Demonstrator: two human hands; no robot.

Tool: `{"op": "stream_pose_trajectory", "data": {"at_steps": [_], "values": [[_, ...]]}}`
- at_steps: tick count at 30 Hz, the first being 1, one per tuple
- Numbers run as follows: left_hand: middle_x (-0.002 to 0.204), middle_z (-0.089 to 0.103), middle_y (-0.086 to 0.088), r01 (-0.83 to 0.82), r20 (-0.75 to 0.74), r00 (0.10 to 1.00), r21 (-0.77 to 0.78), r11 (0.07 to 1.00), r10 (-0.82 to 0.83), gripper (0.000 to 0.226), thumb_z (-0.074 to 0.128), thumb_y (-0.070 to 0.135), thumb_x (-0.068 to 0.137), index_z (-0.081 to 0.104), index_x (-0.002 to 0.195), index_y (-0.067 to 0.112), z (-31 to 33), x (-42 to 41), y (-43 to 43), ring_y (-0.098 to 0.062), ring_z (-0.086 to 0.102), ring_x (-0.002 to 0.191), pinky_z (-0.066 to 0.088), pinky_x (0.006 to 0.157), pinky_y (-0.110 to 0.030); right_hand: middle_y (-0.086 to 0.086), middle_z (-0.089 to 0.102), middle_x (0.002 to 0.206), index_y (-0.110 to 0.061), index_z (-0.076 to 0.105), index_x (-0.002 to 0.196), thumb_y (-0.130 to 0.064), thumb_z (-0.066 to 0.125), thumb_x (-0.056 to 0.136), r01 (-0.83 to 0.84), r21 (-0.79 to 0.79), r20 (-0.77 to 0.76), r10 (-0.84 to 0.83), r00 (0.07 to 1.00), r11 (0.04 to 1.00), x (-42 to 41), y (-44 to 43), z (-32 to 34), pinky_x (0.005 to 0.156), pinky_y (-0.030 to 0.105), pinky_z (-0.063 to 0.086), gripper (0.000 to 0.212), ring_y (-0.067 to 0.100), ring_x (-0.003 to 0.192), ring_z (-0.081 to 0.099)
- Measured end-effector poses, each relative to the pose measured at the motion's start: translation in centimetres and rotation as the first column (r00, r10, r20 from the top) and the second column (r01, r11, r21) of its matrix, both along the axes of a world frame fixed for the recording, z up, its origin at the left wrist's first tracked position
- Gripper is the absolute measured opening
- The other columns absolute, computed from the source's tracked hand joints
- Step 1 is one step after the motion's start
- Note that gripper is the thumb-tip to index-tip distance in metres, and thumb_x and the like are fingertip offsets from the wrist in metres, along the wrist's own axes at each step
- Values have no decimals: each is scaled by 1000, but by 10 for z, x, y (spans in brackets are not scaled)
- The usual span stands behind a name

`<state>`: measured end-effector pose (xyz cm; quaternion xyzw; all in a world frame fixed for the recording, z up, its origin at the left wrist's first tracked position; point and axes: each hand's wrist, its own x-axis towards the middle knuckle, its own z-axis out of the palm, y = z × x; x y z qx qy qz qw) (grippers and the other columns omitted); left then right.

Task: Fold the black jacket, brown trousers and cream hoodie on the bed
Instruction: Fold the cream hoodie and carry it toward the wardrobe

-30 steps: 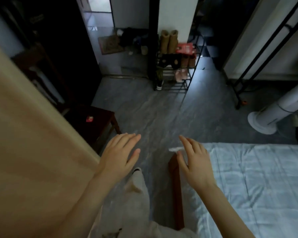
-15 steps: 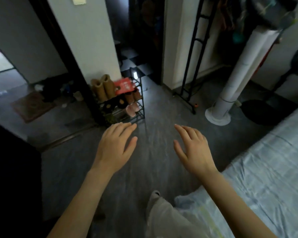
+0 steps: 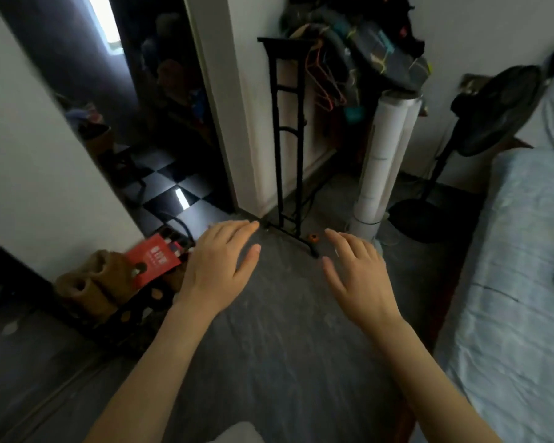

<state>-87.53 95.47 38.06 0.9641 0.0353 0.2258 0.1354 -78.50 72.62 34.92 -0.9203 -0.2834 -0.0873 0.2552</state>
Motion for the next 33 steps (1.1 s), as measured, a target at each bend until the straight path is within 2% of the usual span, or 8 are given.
{"op": "stream_pose_trajectory", "data": {"at_steps": [3,6,11,15,19,23,27,33], "values": [[126,63,-8,131,-58,990,-15,991,-132,50,38,39,98,60,131,9,-29,66,0,-26,57,118,47,99,-46,-2,55,136,-26,43,146,-48,36,97,115,-14,-21,-115,993,993,40,-4,-20,105,40,40,53,20,128,48],[130,62,-9,249,-164,956,16,968,-243,52,36,42,97,62,131,13,-66,133,-9,-31,56,122,42,105,-50,-1,50,142,-27,40,147,-47,38,98,228,-88,-77,-235,969,970,77,-11,-55,109,41,37,53,21,133,44],[135,59,-5,483,-267,846,19,876,-461,53,34,45,96,59,134,18,-104,266,-23,-28,51,128,39,109,-48,-1,38,154,-30,31,153,-48,36,101,429,-174,-176,-456,872,887,157,-21,-88,117,41,29,55,21,143,32],[132,60,-6,659,-265,722,-18,752,-639,51,36,43,96,60,132,16,-94,387,-42,-25,52,125,43,105,-45,0,41,152,-28,32,153,-43,39,102,614,-172,-194,-638,745,770,220,-38,-74,115,43,30,53,22,141,35],[133,59,-4,814,-254,556,-26,580,-792,53,32,44,97,56,136,17,-82,490,-94,-22,52,125,41,104,-41,4,50,143,-22,44,147,-36,48,101,800,-130,-183,-807,561,585,259,-69,-61,106,43,39,49,25,130,46],[133,59,-3,913,-264,373,-69,403,-889,49,35,41,99,54,137,17,-95,548,-159,-19,52,125,38,107,-36,2,55,136,-23,47,144,-36,48,99,894,-164,-216,-899,380,417,274,-102,-74,98,39,42,47,25,122,51],[132,60,-3,935,-336,226,-187,300,-914,52,33,43,98,56,136,17,-128,585,-221,-20,52,125,43,105,-42,3,61,128,-23,50,142,-42,44,96,944,-195,-254,-943,214,266,304,-143,-98,91,39,46,49,25,115,57],[127,63,-4,966,-352,145,-153,210,-925,52,33,42,97,60,132,14,-128,673,-340,-22,55,120,45,101,-40,2,55,139,-23,45,146,-40,44,100,954,-217,-281,-949,142,207,385,-248,-109,103,41,43,49,24,126,50]]}}
